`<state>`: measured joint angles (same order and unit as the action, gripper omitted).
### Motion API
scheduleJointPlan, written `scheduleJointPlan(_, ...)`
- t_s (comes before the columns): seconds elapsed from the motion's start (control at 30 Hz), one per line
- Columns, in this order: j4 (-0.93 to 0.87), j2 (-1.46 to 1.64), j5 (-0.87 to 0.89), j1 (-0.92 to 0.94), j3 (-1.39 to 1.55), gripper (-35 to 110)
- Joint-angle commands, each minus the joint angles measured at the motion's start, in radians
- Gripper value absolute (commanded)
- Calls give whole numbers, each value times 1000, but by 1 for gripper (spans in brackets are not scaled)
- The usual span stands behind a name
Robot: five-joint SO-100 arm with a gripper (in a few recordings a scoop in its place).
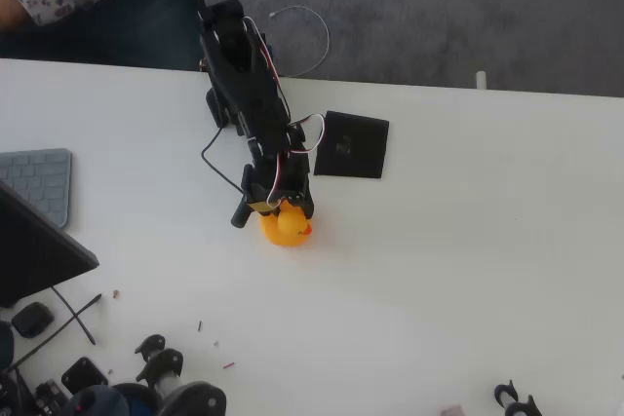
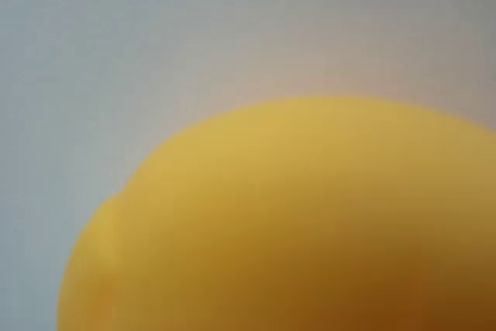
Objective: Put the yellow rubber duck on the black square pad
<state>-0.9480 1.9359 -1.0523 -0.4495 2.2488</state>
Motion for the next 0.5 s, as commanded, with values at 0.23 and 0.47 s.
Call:
scheduleJointPlan(0.23,-20,15,-5,-11,-210,8)
scheduleJointPlan(0.47,-20,15,0,-12,-347,8)
